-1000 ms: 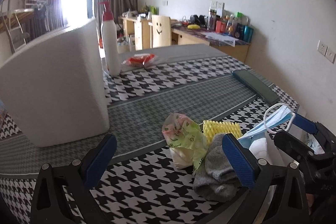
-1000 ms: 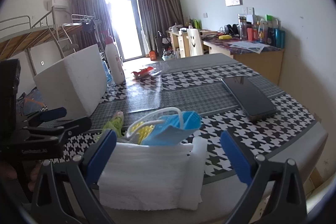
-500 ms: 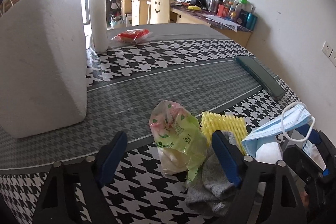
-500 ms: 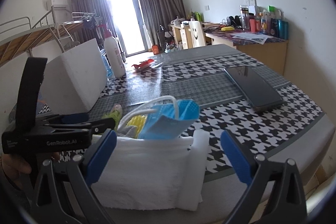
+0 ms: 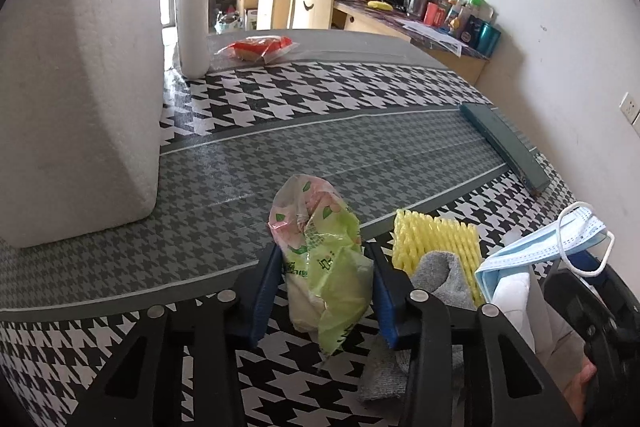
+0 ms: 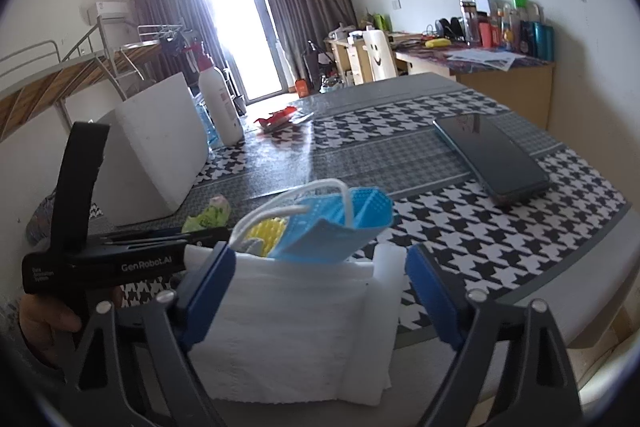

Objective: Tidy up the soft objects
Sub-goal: 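Grasp the blue face mask with the right tool and lift it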

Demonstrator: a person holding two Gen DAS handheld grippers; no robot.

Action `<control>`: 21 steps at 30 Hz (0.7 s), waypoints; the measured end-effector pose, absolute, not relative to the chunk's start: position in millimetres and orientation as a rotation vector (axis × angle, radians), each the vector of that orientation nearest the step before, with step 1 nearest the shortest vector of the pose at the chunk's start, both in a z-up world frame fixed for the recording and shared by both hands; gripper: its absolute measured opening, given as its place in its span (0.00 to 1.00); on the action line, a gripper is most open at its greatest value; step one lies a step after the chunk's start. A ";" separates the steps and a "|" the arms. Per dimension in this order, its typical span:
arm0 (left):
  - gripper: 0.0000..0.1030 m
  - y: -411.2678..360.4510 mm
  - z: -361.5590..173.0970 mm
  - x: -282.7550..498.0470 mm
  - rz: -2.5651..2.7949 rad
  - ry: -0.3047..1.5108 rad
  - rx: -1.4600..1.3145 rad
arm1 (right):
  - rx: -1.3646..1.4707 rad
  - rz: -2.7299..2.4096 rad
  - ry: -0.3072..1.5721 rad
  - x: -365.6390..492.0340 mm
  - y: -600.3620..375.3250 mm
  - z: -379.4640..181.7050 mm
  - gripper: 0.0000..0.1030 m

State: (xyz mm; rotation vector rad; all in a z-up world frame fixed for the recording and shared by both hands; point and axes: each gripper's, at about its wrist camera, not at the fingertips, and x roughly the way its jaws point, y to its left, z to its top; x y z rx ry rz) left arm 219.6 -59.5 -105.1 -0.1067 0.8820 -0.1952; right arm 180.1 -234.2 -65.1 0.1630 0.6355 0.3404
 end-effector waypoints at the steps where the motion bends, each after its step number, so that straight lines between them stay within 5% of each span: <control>1: 0.39 -58.8 -104.9 219.4 -0.195 0.879 -0.107 | 0.173 0.339 0.643 181.7 -235.6 -65.7 0.82; 13: 0.32 -54.0 -96.8 208.4 -0.219 0.832 -0.097 | 0.230 0.357 0.688 193.5 -237.5 -67.9 0.45; 21: 0.32 -52.4 -88.0 197.4 -0.232 0.792 -0.083 | 0.240 0.356 0.718 202.2 -235.3 -67.4 0.42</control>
